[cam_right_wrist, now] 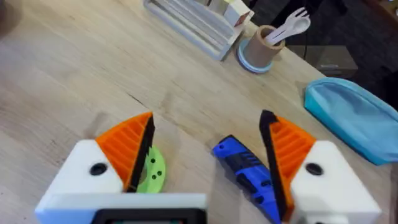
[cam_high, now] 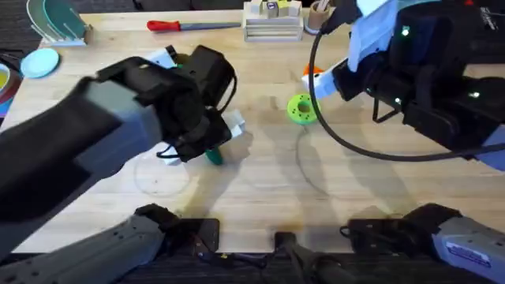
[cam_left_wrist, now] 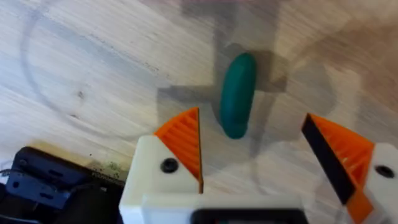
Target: Pick up the gripper from the table and insert it into the empty holder that is missing its gripper. Then pick up a screw, insert it into the mounting hole, and use the screwdriver to tighten it. Finally, clean up the table by picking up the vegetable and placing it into the bucket.
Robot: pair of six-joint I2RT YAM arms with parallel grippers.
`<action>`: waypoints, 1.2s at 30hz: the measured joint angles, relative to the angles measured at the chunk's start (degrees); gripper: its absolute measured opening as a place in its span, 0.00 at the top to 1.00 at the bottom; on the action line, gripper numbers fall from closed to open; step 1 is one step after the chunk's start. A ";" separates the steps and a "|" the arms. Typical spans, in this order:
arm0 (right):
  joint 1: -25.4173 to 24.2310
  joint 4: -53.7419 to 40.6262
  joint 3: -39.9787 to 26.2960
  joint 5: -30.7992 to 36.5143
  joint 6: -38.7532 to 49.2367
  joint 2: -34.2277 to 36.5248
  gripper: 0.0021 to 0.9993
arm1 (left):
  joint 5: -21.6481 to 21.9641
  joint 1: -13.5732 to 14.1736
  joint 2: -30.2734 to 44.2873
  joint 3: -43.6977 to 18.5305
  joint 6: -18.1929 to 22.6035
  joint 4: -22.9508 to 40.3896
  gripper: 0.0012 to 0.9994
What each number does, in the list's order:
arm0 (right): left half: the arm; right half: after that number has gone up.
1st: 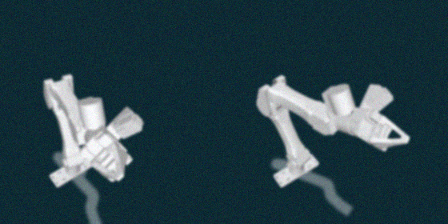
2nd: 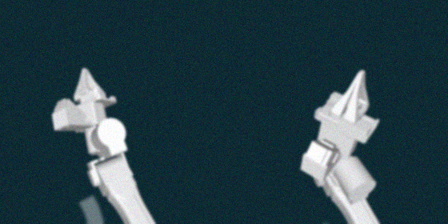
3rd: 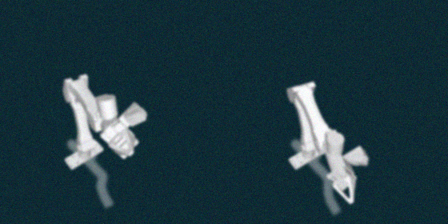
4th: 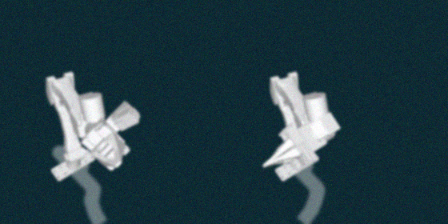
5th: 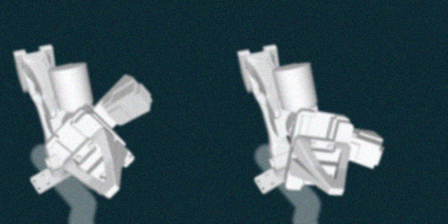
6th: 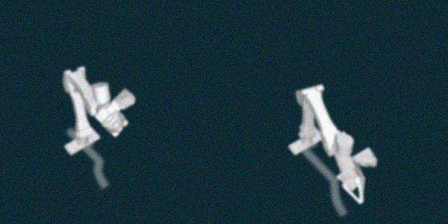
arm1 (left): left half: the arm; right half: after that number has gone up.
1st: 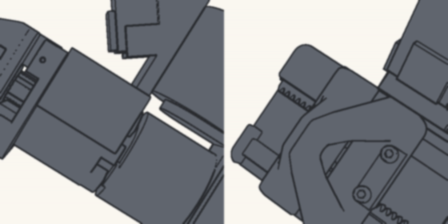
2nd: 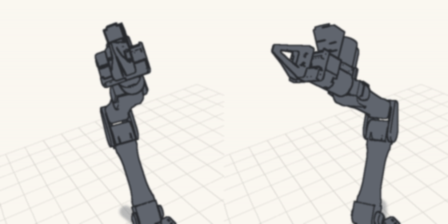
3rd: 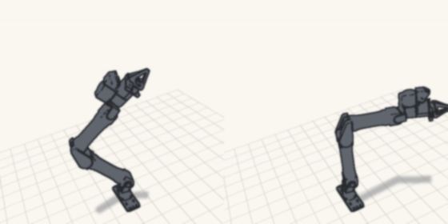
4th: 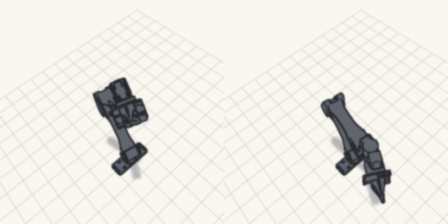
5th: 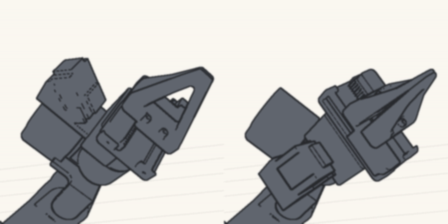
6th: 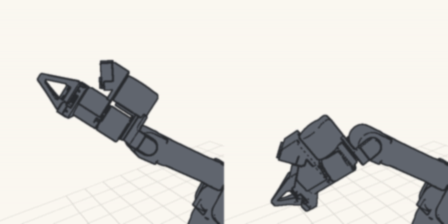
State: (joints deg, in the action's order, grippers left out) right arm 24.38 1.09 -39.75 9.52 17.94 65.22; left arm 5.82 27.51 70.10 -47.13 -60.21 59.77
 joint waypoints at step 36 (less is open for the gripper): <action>0.00 -0.01 0.00 0.00 -0.01 0.00 0.01 | 2.39 0.00 12.68 -0.20 -0.73 -2.96 0.97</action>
State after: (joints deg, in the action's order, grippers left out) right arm 24.38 1.08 -39.75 9.52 17.93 65.22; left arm 8.22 27.51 82.78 -47.33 -60.95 56.81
